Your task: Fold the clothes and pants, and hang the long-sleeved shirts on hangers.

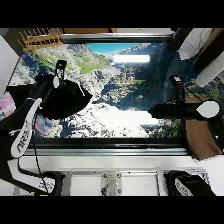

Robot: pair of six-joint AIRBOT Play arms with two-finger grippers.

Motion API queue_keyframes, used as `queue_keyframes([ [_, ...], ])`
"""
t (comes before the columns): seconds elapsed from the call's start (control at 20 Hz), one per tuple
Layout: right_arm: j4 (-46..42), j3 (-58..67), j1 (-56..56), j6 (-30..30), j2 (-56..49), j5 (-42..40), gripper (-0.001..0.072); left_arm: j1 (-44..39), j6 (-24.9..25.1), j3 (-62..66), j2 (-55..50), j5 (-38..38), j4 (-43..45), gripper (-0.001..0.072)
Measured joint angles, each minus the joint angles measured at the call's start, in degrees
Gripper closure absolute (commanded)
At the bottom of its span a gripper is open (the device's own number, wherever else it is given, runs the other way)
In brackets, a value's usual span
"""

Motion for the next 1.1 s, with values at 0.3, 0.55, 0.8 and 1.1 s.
queue_keyframes([
  [0.3,0.0,0.0,0.0,0.0,0.0,0.0,0.067,-0.7,-0.4,7.9,-8.6,-5.9,0.4,0.0693],
  [0.55,0.9,0.0,0.0,0.0,0.0,0.0,0.0673,-4.3,-0.6,14.0,-5.9,-12.1,-2.0,0.0694],
  [0.8,4.7,1.9,-2.3,-2.9,0.6,-3.2,0.0674,-15.9,0.3,16.7,2.7,-13.8,-9.5,0.0693],
  [1.1,5.2,4.6,-13.7,-4.7,4.7,-9.1,0.0674,-33.0,0.6,17.2,5.6,-12.8,-13.8,0.0036],
])
